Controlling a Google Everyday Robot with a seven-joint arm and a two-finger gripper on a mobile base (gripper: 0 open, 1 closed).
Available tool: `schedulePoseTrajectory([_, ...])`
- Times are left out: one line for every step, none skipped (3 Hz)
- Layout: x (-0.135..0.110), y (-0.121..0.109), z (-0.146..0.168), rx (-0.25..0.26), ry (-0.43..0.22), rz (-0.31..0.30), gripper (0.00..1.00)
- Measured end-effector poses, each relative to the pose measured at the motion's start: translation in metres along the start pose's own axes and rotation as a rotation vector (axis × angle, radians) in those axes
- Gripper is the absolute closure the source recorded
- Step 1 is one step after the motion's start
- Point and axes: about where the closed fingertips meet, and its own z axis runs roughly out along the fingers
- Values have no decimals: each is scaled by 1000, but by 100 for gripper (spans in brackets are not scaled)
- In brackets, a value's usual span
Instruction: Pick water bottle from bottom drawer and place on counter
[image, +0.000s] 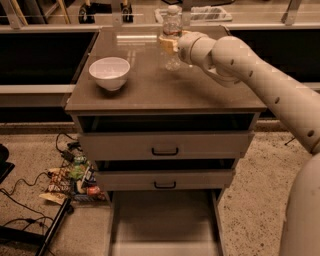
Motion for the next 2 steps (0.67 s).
schedulePoseTrajectory([7, -5, 13, 13, 2, 7, 100])
schedulePoseTrajectory([20, -7, 24, 12, 18, 37, 100])
